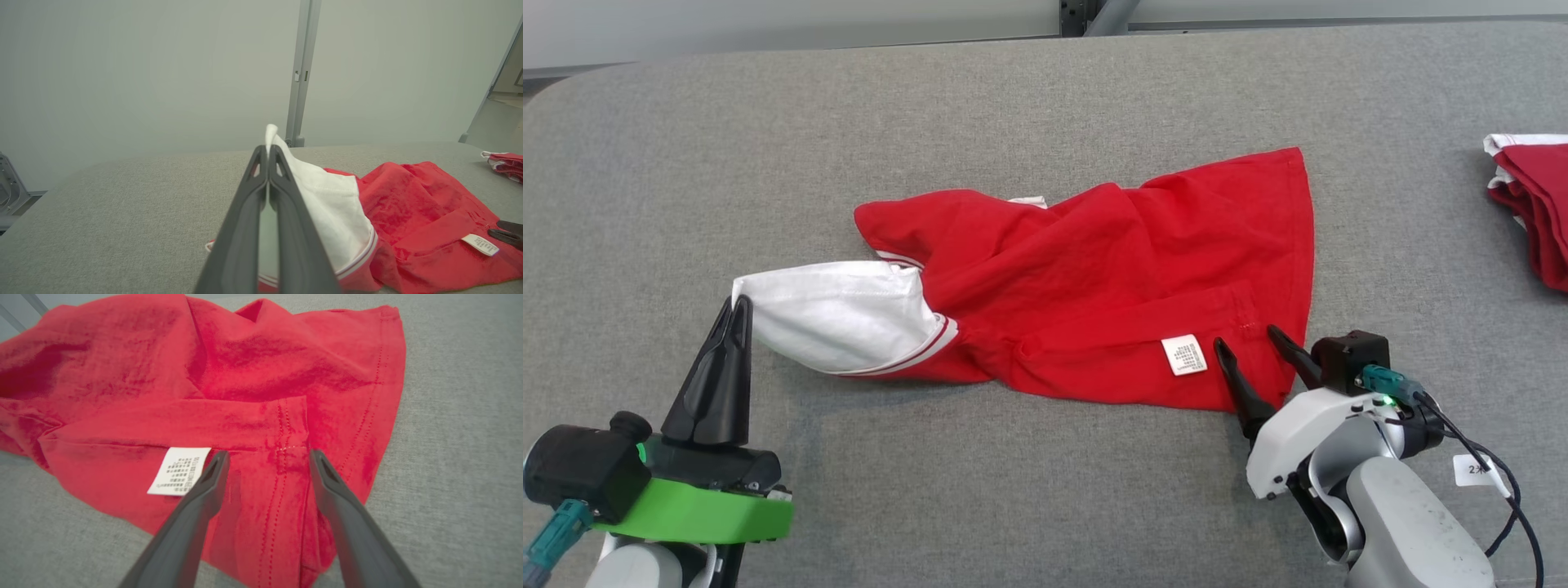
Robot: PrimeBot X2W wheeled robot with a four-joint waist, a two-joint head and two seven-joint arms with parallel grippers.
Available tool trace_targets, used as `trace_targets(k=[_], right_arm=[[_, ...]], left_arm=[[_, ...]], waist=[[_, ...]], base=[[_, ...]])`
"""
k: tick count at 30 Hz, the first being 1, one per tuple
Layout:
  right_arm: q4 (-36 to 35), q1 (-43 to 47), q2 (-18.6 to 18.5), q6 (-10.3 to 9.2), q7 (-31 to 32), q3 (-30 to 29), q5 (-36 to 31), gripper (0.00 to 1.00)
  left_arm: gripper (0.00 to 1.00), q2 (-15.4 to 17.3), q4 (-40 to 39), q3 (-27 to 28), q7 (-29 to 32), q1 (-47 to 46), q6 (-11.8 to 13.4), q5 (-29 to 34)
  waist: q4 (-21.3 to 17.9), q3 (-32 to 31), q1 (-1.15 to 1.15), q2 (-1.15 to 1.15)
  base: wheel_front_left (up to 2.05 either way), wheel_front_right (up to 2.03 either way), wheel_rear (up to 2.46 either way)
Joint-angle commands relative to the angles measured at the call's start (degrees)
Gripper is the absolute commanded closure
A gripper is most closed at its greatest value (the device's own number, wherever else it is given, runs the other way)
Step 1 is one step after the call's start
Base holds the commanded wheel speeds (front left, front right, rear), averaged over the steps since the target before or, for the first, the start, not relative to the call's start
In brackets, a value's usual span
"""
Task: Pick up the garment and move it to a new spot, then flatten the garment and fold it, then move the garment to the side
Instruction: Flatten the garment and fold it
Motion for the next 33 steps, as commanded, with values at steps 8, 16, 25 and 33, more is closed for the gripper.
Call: trace_targets(k=[8,16,25,33], right_arm=[[3.55,-2.06,0.72,-0.01,-1.17,-1.06,-0.92,0.0],[7.77,-4.56,1.09,-0.01,-1.68,-1.03,0.17,0.0],[10.24,-6.11,1.27,-0.01,-3.29,-0.41,-1.14,0.05],[11.07,-6.84,1.56,-0.01,-3.6,0.26,-1.58,0.82]], left_arm=[[1.0,-0.01,0.57,-0.7,-0.14,0.52,0.14,0.4],[1.0,0.07,0.7,-0.96,-0.14,-0.09,0.13,0.6],[1.0,0.06,1.09,-1.13,-0.14,-0.9,0.13,0.39],[1.0,-0.1,1.44,-0.84,-0.14,-1.1,0.14,0.34]], waist=[[-0.04,-0.11,0.0,0.0],[0.36,0.19,0.0,0.0],[0.92,0.29,0.0,0.0],[0.8,0.0,0.0,0.0]], base=[[0.0,0.0,0.0],[0.0,0.0,0.0],[0.0,0.0,0.0],[0.0,0.0,0.0]])
